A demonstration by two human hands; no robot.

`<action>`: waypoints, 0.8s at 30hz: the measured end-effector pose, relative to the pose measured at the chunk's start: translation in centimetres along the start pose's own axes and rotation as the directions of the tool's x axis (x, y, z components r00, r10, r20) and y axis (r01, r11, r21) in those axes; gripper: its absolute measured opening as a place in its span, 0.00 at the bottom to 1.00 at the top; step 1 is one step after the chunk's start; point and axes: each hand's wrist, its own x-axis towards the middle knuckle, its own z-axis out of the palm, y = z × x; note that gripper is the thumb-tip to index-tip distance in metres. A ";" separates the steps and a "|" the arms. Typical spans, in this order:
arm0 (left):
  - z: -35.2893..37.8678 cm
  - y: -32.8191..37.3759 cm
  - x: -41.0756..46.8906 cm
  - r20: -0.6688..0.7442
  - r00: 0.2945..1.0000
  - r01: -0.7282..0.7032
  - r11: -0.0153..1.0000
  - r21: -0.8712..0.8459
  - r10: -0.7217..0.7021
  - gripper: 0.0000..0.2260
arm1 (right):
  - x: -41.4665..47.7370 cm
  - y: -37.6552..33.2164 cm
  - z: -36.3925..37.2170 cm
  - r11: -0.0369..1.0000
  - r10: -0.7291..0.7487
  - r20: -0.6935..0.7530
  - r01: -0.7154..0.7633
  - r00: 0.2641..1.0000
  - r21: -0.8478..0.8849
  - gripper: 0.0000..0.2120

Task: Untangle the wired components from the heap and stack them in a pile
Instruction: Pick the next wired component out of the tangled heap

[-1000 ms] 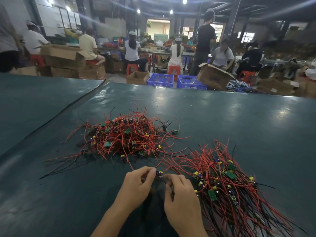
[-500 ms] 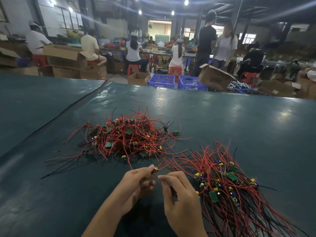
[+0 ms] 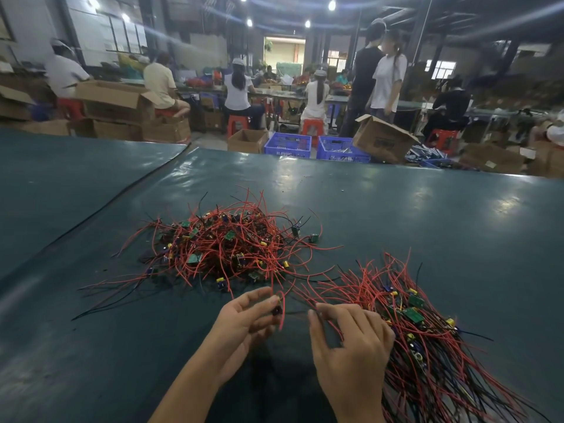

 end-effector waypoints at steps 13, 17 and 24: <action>0.8 -0.7 -0.6 0.175 0.984 -0.007 0.983 0.181 -0.025 0.15 | -0.1 -2.1 0.6 0.597 0.350 0.531 -0.620 0.772 0.509 0.11; 1.3 -1.2 -0.7 0.196 0.980 -0.097 0.961 0.261 0.046 0.14 | -0.1 -1.7 0.7 0.520 0.415 0.552 -0.686 0.723 0.508 0.13; 2.2 -2.1 -0.3 0.086 0.968 -0.251 0.902 0.351 0.235 0.14 | 0.3 -1.5 1.0 0.331 0.536 0.592 -0.795 0.601 0.508 0.15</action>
